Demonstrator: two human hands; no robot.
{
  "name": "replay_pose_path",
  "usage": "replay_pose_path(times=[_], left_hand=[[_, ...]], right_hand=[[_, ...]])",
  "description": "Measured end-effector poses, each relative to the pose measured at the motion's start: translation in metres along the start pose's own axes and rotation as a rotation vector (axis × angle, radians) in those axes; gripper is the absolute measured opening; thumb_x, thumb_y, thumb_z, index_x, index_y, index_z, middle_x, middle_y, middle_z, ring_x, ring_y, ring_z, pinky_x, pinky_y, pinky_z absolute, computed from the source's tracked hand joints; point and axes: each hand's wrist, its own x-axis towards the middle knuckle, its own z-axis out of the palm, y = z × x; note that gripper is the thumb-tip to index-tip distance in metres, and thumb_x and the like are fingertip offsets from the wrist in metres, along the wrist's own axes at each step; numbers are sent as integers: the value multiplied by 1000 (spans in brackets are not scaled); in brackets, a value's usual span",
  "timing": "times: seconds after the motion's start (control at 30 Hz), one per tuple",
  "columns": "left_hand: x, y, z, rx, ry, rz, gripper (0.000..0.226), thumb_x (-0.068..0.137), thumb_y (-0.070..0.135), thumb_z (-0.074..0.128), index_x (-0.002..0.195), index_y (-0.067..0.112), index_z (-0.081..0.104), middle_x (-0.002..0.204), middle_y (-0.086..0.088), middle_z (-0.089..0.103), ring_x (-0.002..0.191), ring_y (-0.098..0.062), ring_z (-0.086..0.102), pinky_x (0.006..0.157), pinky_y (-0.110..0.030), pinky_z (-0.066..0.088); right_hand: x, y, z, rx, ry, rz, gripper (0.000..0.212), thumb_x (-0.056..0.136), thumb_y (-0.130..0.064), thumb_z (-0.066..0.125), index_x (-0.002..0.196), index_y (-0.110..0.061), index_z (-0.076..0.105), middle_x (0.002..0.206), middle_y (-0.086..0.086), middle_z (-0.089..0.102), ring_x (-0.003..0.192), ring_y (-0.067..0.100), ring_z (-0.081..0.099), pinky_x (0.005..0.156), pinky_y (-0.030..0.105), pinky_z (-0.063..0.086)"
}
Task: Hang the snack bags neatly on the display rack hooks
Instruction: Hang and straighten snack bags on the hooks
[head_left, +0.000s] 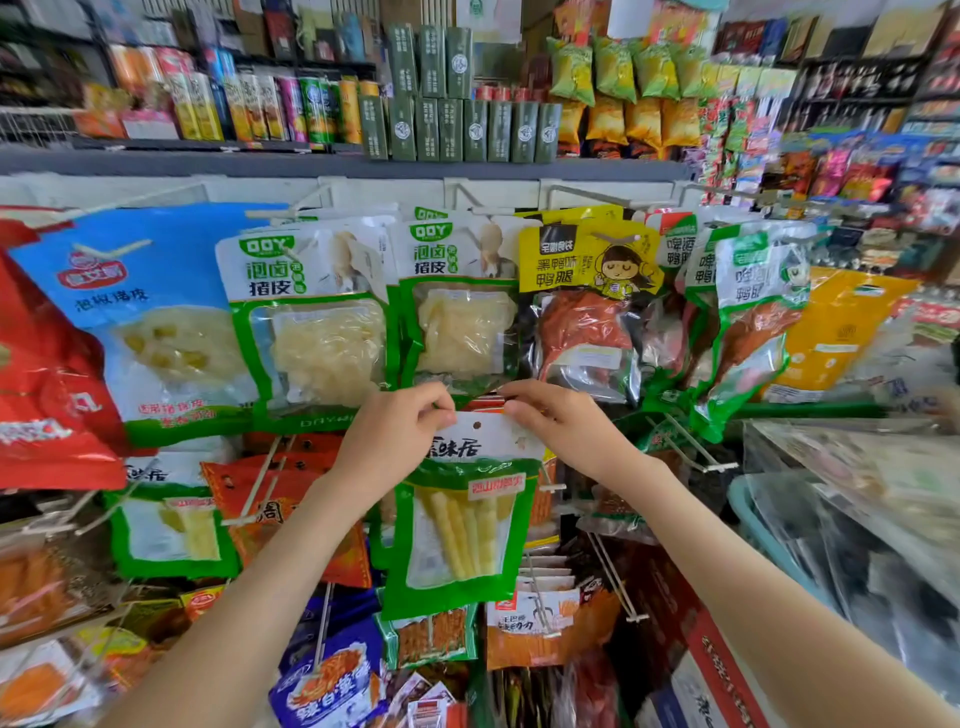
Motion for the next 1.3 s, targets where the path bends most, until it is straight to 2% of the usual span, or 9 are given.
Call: replay_pose_path(times=[0.27,0.43,0.6,0.8,0.93,1.0,1.1,1.2,1.3], left_hand=[[12,-13,-2,-91,22,9,17,92,27,55,76,30,59,74,6,67,64,-18,63,66,-44,53],[16,-14,-3,-134,39,21,17,92,27,56,76,31,58,77,6,67,71,-17,64,68,-42,53],[23,-9,-6,-133,67,37,17,92,27,55,76,31,57,77,4,66,74,-16,63,68,-43,52],[17,-1,-7,-103,91,34,16,92,27,55,77,29,58,78,7,67,74,-13,62,67,-38,51],[2,4,-7,-68,80,33,16,92,27,55,76,30,57,78,9,66,73,-10,61,65,-32,50],[-10,10,-5,-41,72,32,17,92,26,56,75,30,57,74,8,66,69,-12,61,65,-37,51],[-35,21,0,-32,88,6,17,90,25,59,74,28,58,74,7,68,68,-14,62,66,-41,51],[-62,30,3,54,65,-30,13,90,27,58,78,26,61,69,7,65,57,-7,56,54,-31,46],[-87,35,8,230,-32,-62,13,91,39,55,86,28,60,58,13,52,49,-2,45,42,-23,30]], right_hand=[[23,-4,4,102,66,204,56,99,-22,41,148,-17,16,133,-1,51,103,11,50,82,21,40],[29,9,-5,224,175,311,48,97,-22,44,143,-18,33,134,1,51,109,15,54,86,22,43],[31,7,-11,255,170,290,41,96,-26,47,136,-20,44,127,3,56,104,18,58,94,41,50],[21,-10,-18,113,47,105,15,92,-26,56,102,-22,65,96,-10,64,88,2,57,69,16,41],[12,-21,-14,-56,-2,-30,15,86,-23,64,82,-10,69,84,1,65,78,13,58,66,19,41],[4,-24,-6,-156,-15,-145,16,84,-21,66,74,-9,68,71,-1,63,69,17,55,71,29,40],[-14,-27,7,-206,-2,-229,22,82,-18,65,63,-15,56,52,-12,41,57,12,41,69,39,35],[-39,-26,16,-131,-38,-232,21,84,-19,65,66,-20,54,54,-15,40,58,0,37,65,32,28],[-62,-19,30,-87,-98,-239,21,84,-16,64,67,-4,59,56,-4,47,58,12,43,57,26,27]])
